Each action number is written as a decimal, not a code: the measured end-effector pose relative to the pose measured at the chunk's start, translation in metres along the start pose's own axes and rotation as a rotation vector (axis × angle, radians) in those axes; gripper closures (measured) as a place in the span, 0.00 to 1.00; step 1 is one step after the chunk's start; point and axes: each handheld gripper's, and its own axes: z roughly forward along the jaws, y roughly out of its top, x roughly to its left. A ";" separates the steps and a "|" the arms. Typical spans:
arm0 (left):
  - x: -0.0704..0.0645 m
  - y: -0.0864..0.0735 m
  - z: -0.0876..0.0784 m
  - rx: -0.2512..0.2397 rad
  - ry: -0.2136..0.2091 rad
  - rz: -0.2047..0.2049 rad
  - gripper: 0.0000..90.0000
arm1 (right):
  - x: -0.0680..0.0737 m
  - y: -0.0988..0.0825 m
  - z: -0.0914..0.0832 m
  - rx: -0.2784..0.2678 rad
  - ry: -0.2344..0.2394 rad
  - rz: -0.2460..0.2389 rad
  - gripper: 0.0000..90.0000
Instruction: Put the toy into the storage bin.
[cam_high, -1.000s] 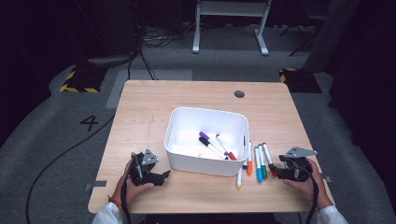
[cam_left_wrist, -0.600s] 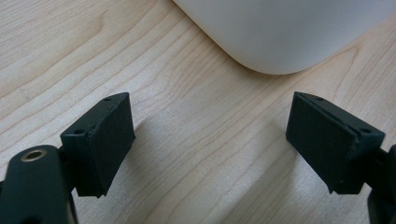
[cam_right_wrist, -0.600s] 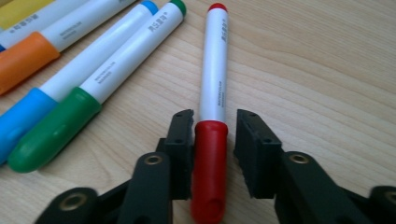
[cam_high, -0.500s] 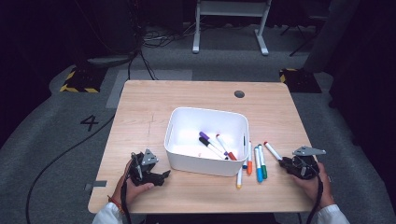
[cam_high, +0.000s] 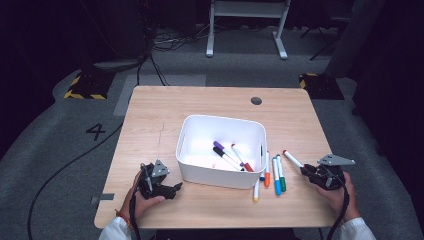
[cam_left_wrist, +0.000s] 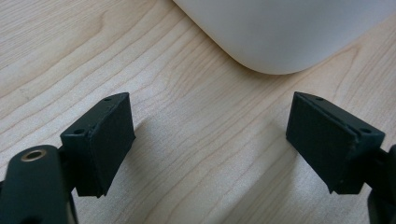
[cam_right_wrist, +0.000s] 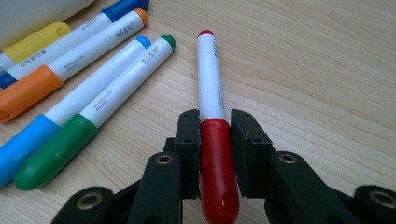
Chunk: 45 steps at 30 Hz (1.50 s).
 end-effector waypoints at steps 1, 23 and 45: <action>0.000 0.000 0.000 0.000 0.000 0.001 0.17 | 0.000 0.001 -0.001 -0.001 0.003 -0.006 0.82; 0.000 0.000 0.000 0.000 0.000 0.001 0.17 | 0.011 0.051 -0.042 -0.188 0.086 -0.051 0.83; 0.000 0.000 0.000 0.000 0.000 -0.001 0.17 | 0.059 0.127 -0.051 -0.257 0.225 -0.216 0.83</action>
